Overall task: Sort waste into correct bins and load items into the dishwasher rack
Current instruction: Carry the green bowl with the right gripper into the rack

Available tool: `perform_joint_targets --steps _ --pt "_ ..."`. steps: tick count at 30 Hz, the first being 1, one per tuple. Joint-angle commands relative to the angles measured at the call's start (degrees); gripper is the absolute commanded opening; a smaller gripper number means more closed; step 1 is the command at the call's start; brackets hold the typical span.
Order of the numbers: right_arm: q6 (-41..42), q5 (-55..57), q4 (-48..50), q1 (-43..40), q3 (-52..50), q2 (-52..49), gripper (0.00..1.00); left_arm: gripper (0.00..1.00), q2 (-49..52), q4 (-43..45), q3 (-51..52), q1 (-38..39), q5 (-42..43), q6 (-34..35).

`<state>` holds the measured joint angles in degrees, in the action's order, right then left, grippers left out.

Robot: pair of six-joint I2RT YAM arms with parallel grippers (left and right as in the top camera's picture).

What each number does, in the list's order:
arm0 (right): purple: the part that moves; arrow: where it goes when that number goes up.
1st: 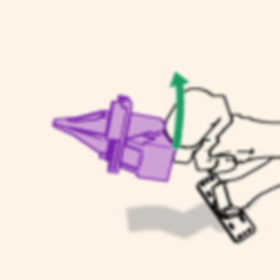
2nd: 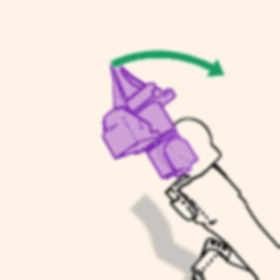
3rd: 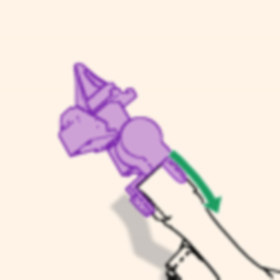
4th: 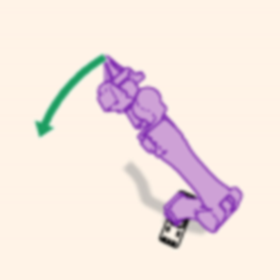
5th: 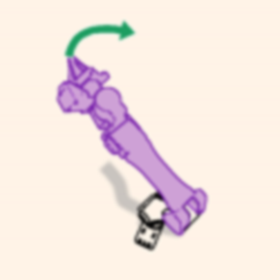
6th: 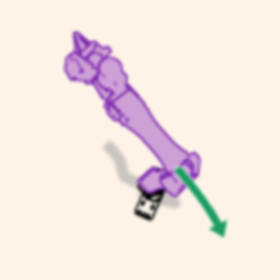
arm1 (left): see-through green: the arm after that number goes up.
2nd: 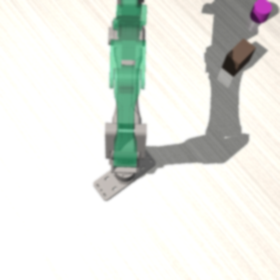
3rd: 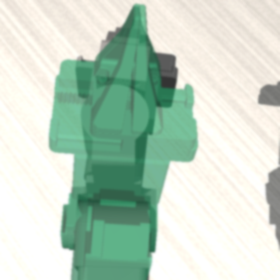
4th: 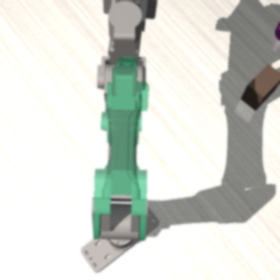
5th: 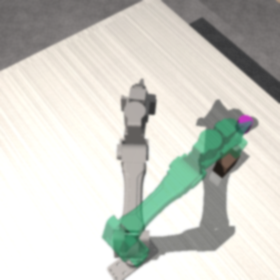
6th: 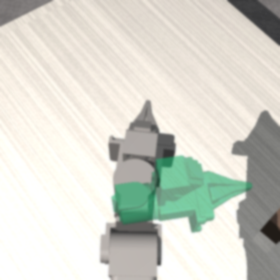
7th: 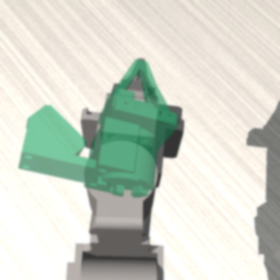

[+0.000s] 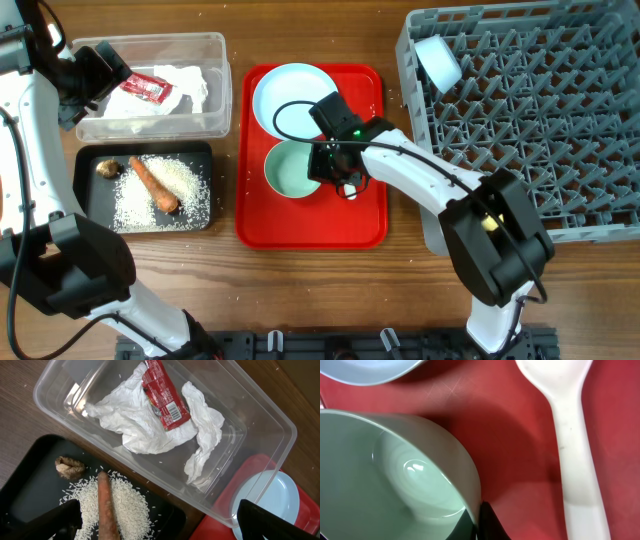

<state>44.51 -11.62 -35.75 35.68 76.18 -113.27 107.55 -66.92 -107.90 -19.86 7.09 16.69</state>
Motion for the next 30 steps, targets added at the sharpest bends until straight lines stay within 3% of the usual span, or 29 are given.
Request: perform_joint_targets --steps 1,4,6,7,8,12,15,18,24,30 --pt "-5.3 5.0 -2.6 -1.5 1.0 7.0 0.04 1.00 -0.9 0.0 -0.1 -0.2 -0.3 0.5" --pt "-7.5 20.5 -9.0 -5.4 2.0 18.1 0.04 1.00 -0.9 0.0 -0.1 -0.2 -0.3 0.5" --pt "-9.8 36.5 -12.0 -8.7 2.0 24.6 0.04 1.00 -0.9 0.0 -0.1 -0.3 -0.3 0.5" --pt "-10.2 44.7 -13.3 -9.9 2.0 26.4 0.04 1.00 -0.9 0.0 -0.1 -0.2 -0.3 0.5" --pt "-12.2 61.7 -15.6 -12.0 2.0 28.0 0.04 1.00 -0.9 0.0 -0.1 -0.2 -0.3 0.5" --pt "-28.9 83.6 -14.8 -15.4 1.7 26.2 0.04 1.00 -0.9 0.0 -0.1 -0.2 -0.3 0.5" --pt "-55.2 85.8 -6.1 -15.9 1.7 23.0 0.04 1.00 -0.9 0.0 -0.1 -0.2 -0.3 0.5" --pt "-66.2 83.3 -1.8 -15.8 1.7 20.4 0.04 1.00 -0.9 0.0 -0.1 -0.2 -0.3 0.5" --pt "-74.5 80.8 -2.3 -15.6 1.7 11.1 0.04 1.00 -0.9 0.0 -0.1 -0.2 -0.3 0.5" --pt "-74.3 78.5 -2.5 -15.3 1.0 6.3 0.04 1.00 -0.9 0.0 -0.1 -0.2 -0.3 0.5"
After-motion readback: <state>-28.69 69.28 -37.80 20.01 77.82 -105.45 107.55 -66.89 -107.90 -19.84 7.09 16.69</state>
